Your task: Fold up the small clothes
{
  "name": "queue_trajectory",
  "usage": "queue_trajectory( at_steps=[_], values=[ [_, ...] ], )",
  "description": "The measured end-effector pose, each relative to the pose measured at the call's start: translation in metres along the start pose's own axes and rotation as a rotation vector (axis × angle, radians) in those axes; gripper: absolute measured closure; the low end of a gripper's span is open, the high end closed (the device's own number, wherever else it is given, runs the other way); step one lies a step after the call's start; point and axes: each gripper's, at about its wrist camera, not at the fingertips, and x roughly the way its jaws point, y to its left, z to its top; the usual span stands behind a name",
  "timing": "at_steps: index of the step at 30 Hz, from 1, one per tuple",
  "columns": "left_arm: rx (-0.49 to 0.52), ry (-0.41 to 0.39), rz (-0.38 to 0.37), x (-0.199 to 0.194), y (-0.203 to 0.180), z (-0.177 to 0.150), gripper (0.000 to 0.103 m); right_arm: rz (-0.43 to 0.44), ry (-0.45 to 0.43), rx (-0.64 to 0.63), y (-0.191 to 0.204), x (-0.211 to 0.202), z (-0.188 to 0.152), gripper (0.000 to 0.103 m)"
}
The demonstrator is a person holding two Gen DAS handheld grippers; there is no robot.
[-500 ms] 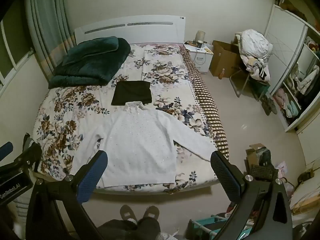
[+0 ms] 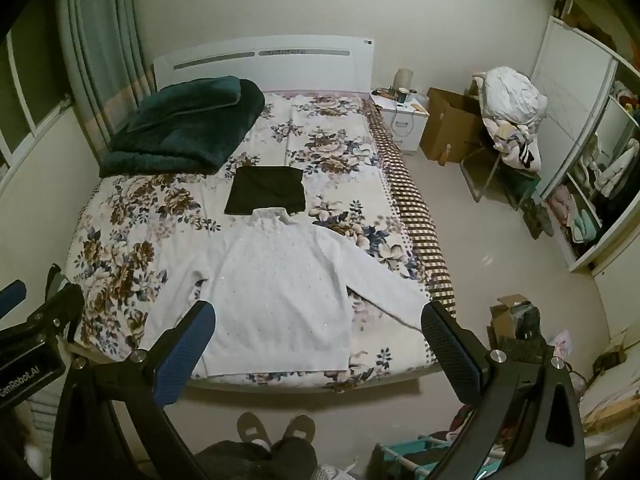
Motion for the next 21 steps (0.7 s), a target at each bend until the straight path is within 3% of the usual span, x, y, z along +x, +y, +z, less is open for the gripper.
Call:
queue_trajectory(
  at_steps=[21],
  values=[
    [-0.002,-0.017,-0.003,-0.002,0.0,-0.006,0.0,0.002,-0.014,-0.007,0.006,-0.011,0.003,0.0]
  ],
)
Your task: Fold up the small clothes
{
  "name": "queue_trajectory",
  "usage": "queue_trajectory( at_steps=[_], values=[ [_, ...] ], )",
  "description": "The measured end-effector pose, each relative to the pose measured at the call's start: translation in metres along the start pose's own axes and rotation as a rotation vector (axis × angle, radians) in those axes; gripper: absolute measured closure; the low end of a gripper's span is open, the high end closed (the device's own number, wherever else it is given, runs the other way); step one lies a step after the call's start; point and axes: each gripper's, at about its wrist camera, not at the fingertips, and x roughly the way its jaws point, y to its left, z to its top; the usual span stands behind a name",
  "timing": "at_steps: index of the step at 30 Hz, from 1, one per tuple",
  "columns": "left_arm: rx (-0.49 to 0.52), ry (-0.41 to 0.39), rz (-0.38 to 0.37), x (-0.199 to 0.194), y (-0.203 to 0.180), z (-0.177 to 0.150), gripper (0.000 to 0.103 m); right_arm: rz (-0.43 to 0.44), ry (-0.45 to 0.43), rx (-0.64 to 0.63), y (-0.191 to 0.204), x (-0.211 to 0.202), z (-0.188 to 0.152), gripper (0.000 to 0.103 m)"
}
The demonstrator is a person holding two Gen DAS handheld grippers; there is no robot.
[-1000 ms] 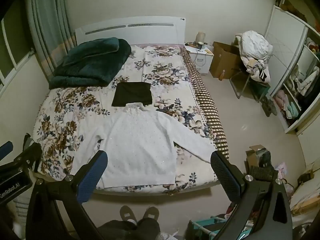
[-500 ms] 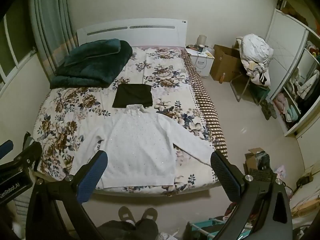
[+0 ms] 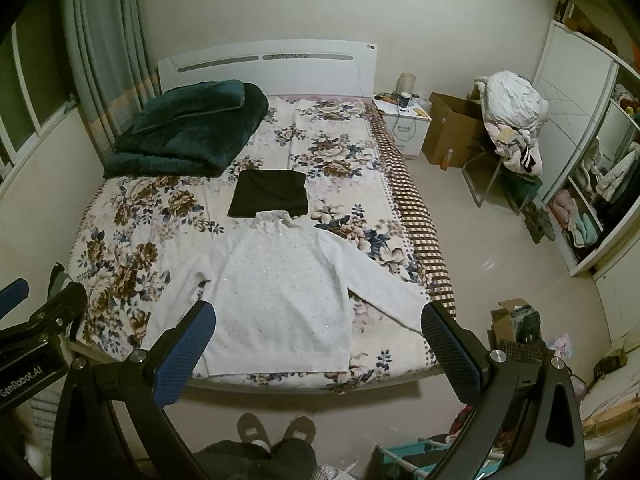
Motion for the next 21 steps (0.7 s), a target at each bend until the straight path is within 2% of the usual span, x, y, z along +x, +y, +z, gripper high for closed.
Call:
queue_trajectory(
  at_steps=[21],
  values=[
    [0.0,-0.009,-0.002,-0.006,-0.003,0.004,0.0,0.001,-0.009,0.001,0.006,-0.012,0.007,0.0]
  ],
)
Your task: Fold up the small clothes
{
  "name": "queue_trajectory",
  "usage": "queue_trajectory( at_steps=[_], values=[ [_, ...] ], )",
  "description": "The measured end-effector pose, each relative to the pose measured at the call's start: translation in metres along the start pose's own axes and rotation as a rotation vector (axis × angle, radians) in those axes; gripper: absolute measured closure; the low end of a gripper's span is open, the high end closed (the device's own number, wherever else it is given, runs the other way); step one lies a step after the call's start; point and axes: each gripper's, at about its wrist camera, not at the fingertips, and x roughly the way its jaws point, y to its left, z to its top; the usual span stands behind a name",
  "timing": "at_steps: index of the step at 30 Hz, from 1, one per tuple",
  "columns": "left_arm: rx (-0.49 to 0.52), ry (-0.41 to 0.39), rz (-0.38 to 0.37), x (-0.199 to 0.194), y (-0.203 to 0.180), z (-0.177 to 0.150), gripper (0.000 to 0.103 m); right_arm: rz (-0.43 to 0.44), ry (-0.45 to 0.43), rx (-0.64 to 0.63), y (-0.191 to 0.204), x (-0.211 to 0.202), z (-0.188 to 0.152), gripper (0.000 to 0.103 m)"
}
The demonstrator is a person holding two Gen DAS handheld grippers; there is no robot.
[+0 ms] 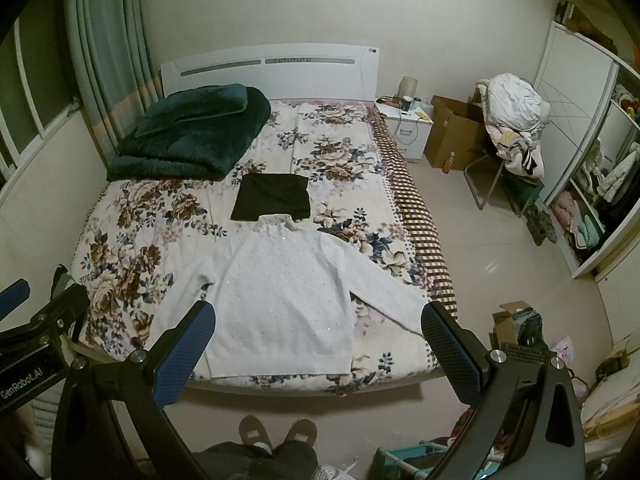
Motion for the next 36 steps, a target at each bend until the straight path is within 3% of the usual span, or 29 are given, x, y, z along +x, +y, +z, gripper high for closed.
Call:
queue_trajectory(
  at_steps=[16,27,36],
  values=[
    [-0.001,-0.008,0.001,0.001,0.0,-0.003,0.0,0.003,-0.007,0.001,-0.003,0.001,-0.004,0.0],
    [-0.001,-0.011,-0.001,0.0,0.001,-0.004,0.0,0.007,-0.012,0.003,0.016,-0.021,0.024,0.0],
    [-0.001,-0.013,0.0,-0.001,0.001,-0.004,0.0,0.01,-0.015,0.006,0.016,-0.023,0.024,0.0]
  ],
)
